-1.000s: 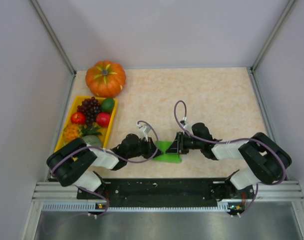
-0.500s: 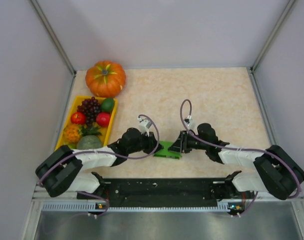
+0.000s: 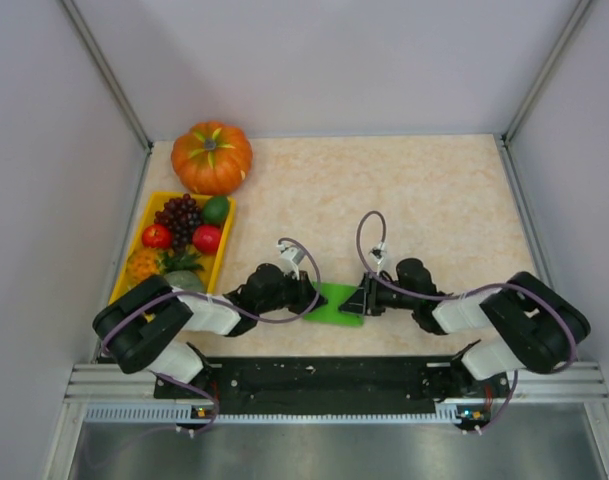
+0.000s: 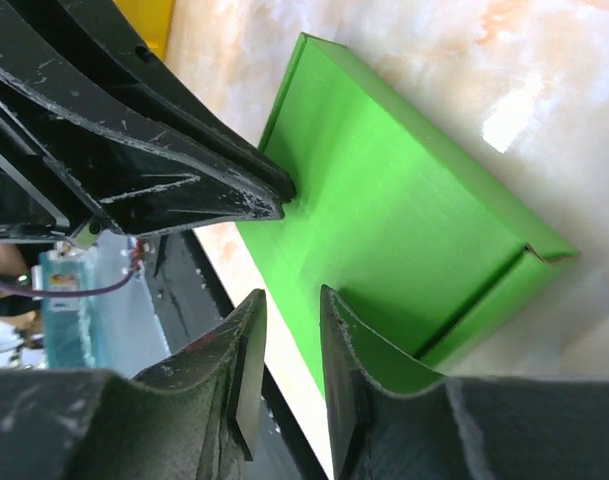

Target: Fold the paper box

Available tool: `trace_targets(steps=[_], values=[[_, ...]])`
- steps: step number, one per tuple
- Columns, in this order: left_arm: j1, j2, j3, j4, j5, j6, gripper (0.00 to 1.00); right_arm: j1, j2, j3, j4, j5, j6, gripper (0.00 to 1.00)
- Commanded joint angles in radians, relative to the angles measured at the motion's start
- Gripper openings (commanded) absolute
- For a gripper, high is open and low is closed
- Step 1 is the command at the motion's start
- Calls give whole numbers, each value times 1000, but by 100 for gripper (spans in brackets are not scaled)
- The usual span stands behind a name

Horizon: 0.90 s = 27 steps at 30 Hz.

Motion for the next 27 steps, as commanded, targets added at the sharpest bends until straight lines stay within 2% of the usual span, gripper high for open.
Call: trace_targets(steps=[1, 3, 5, 8, 11, 15, 19, 23, 24, 25, 27], values=[[-4, -8, 1, -173, -44, 42, 17, -3, -239, 33, -388, 153, -110, 31], [-3, -12, -2, -175, -47, 28, 18, 0, -352, 60, -599, 210, -136, 46], [-4, -24, -2, -187, -56, 12, 18, -6, -474, 66, -688, 258, -135, 61], [-4, -46, 6, -216, -77, -1, 20, -19, -546, 43, -717, 274, -121, 70], [-4, -49, 29, -243, -73, -1, 21, -19, -521, 43, -676, 265, -104, 72], [-4, -46, 35, -240, -61, -1, 22, -21, -345, 95, -638, 264, -122, 64], [-8, -31, 35, -230, -68, -7, 22, -9, -256, 130, -592, 278, -104, 51], [-24, -5, 44, -223, -77, -10, 22, 43, -211, 178, -619, 335, -92, 49], [-26, 1, 49, -223, -77, -7, 22, 53, -205, 182, -625, 352, -75, 47], [-29, 11, 54, -223, -81, -8, 22, 74, -187, 196, -639, 394, -67, 37], [-40, 14, 66, -229, -90, -11, 22, 92, -179, 208, -717, 459, -49, 32]])
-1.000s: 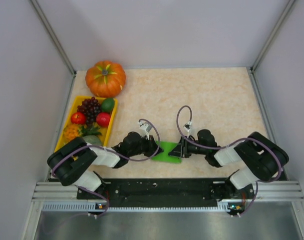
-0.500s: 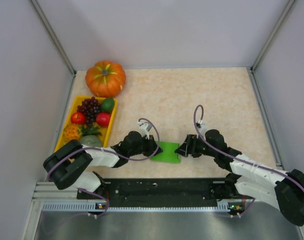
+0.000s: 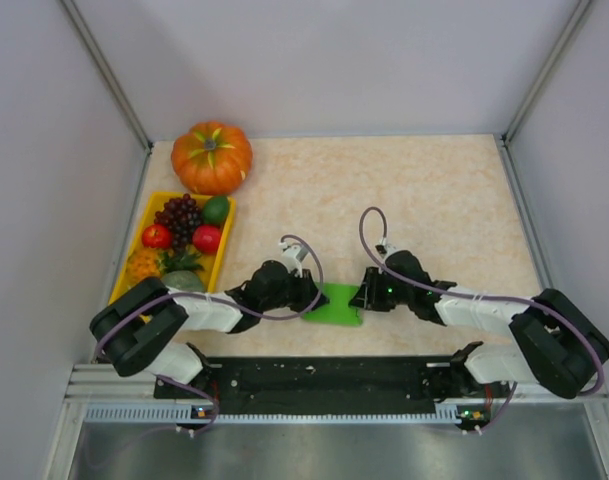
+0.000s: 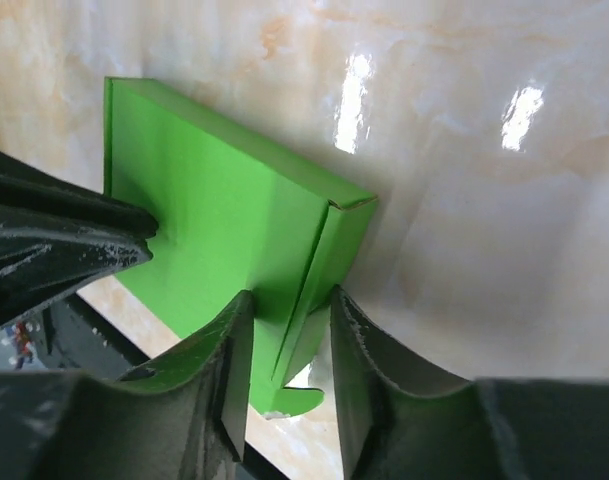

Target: Fold the paper box

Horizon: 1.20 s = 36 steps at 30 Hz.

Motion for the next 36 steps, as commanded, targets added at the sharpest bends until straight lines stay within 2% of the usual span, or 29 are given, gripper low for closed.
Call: trace_targets(steps=[1, 2, 4, 7, 11, 13, 17, 19, 22, 26, 28, 31, 33, 34, 36], values=[[-24, 43, 22, -97, -64, 12, 23, 64, 22, 59, -95, 184, 46, 28], [-34, 40, 26, -109, -72, 8, 23, 77, 10, 56, -106, 204, 58, 26], [-43, 37, 36, -116, -92, 6, 24, 110, -5, 48, -124, 265, 104, 13], [-72, 37, 55, -131, -109, -3, 27, 139, -11, 55, -171, 357, 137, 2], [-77, -9, 55, -143, -110, -12, 39, 143, -10, 40, -172, 397, 154, 0], [-74, -108, 49, -207, -135, -11, 45, 141, -31, 29, -167, 408, 151, 0], [-61, -308, 79, -454, -271, -12, 60, 143, -41, 36, -170, 405, 138, 0], [-57, -406, 93, -615, -386, -40, 60, 143, -39, 37, -165, 393, 132, 0], [-48, -474, 79, -701, -452, -86, 62, 143, -36, 39, -155, 382, 126, 0], [-29, -422, 65, -682, -397, -103, 64, 144, -34, 42, -152, 370, 109, 0], [-26, -344, 73, -645, -373, -103, 68, 144, -33, 43, -116, 358, 101, 0], [-25, -215, 101, -584, -330, -100, 67, 144, -27, 40, -87, 338, 82, 0], [-23, -124, 111, -486, -273, -101, 63, 149, -15, 40, -75, 330, 62, 0], [-24, -94, 128, -470, -250, -101, 53, 152, -10, 45, -61, 321, 52, 0], [-25, -16, 138, -443, -216, -114, 43, 167, 8, 46, -55, 318, 34, 0]])
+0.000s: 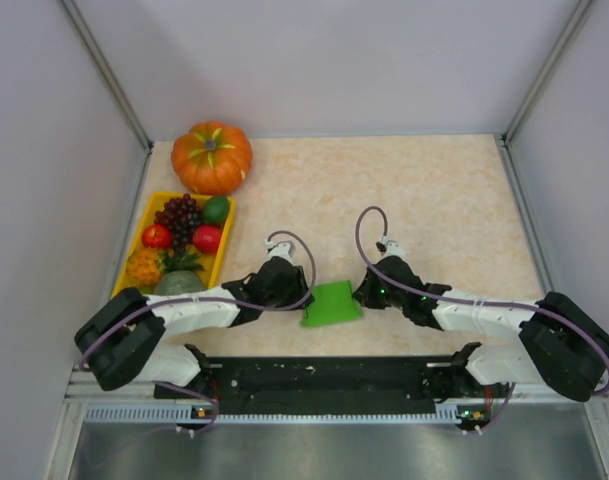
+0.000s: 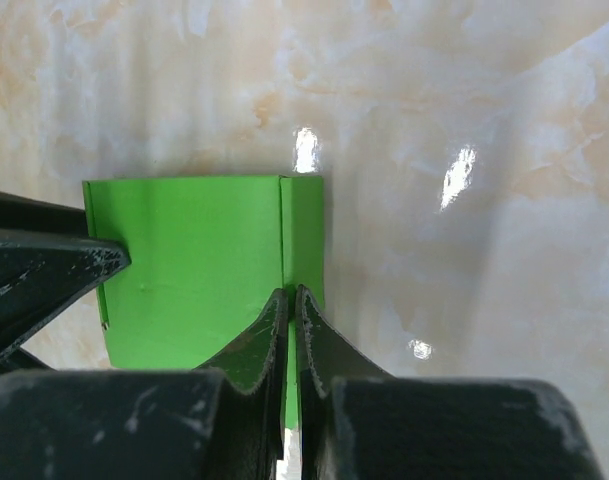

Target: Fold the paper box

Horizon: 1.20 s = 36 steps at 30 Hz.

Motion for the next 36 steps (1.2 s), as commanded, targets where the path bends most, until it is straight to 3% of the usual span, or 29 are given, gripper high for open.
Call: trace_targets(steps=[1, 4, 8, 11, 12, 14, 15, 19, 26, 27, 30, 32, 36], values=[[-1, 142, 15, 145, 129, -21, 36, 34, 49, 0, 8, -16, -67, 0], [0, 140, -57, 248, 145, -66, 24, 60, 68, -3, 36, -18, -82, 0], [0, 97, -106, 267, 122, -80, 6, 84, 90, -6, 76, -36, -84, 0], [2, 73, -108, 240, 108, -70, 2, 115, 99, 21, 67, -53, -169, 2], [0, 73, -99, 224, 108, -67, 0, 121, 98, 41, -31, -33, -194, 7], [3, 79, -73, 192, 108, -54, 0, 136, 69, 104, -137, 54, -283, 26], [5, 91, -64, 152, 108, -51, 0, 144, 50, 121, -180, 80, -314, 40], [9, 106, -54, 129, 108, -43, 0, 208, -56, 215, -376, 250, -475, 59], [22, 88, -71, 124, 108, -34, 0, 530, -97, 229, -333, 373, -763, 63], [25, 83, -70, 120, 108, -31, 0, 616, -85, 226, -320, 449, -783, 63], [31, 82, -68, 112, 116, -20, 0, 710, 21, 249, -289, 600, -851, 63], [37, 82, -70, 110, 122, -12, 0, 703, 100, 298, -306, 658, -763, 63], [45, 68, -80, 109, 124, 2, 0, 589, 44, 301, -363, 526, -522, 64]])
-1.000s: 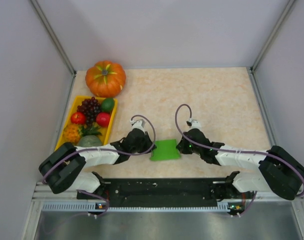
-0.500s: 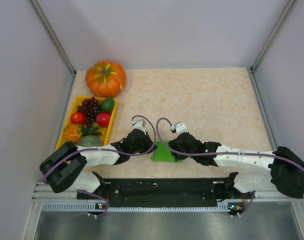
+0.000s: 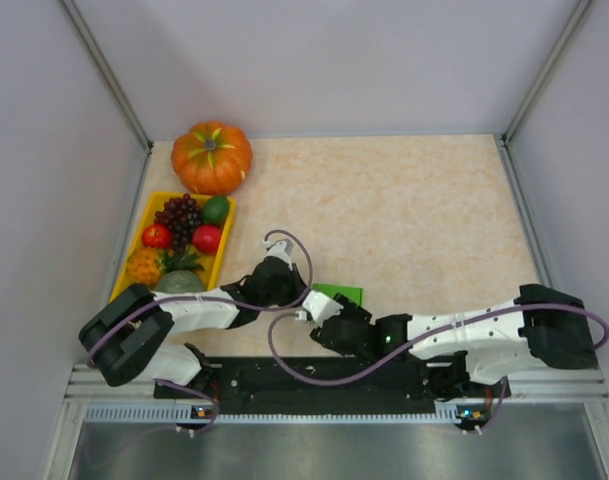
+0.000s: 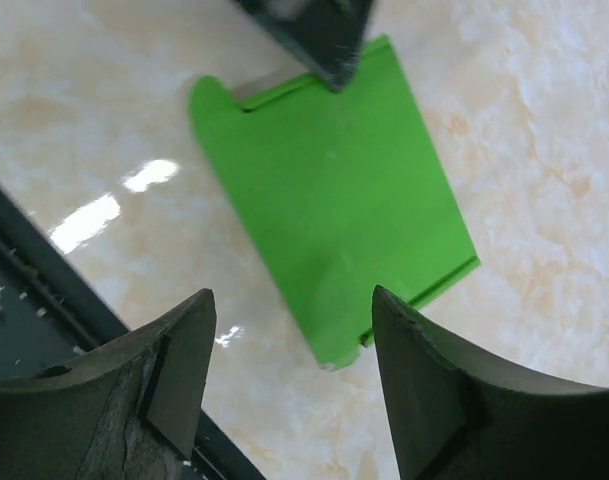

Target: Fold the paper box

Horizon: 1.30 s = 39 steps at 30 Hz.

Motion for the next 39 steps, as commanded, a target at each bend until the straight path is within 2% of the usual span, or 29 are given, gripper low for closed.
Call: trace_targets(steps=[1, 3, 5, 6, 8, 10, 11, 12, 13, 17, 19, 23, 24, 28, 33, 39], values=[[9, -11, -38, -133, 14, 62, 0, -126, -80, 33, -47, -4, 240, 63], [12, -25, -43, -133, 18, 65, 0, -139, -153, -1, -59, -6, 335, 67], [13, -37, -44, -135, 23, 70, 0, -226, -215, -28, -70, -65, 433, 70], [12, -48, -43, -139, 23, 73, 0, -285, -277, -74, -58, -231, 459, 70], [15, -57, -41, -141, 27, 76, 0, -458, -334, -126, -9, -347, 524, 68], [13, -68, -34, -144, 34, 78, 0, -553, -408, -209, 58, -514, 531, 67], [13, -71, -35, -144, 37, 79, 0, -650, -416, -229, 106, -577, 551, 66], [13, -77, -34, -143, 44, 78, 0, -685, -419, -254, 112, -669, 561, 61], [15, -80, -32, -144, 46, 79, 0, -709, -413, -261, 118, -690, 564, 60], [15, -119, -58, -100, 63, 75, 10, -729, -335, -285, 158, -763, 570, 60], [16, -146, -67, -93, 66, 75, 16, -740, -286, -327, 290, -840, 584, 61], [16, -207, -80, -87, 72, 78, 29, -746, -221, -350, 379, -853, 610, 57], [18, -221, -87, -83, 72, 78, 36, -748, -209, -357, 401, -851, 610, 55], [19, -303, -112, -98, 57, 79, 45, -760, -183, -372, 422, -823, 619, 42], [30, -431, -153, -141, 23, 81, 53, -768, -177, -399, 427, -813, 610, 28], [45, -450, -225, -97, 69, 55, 59, -806, -178, -465, 493, -826, 625, 16]])
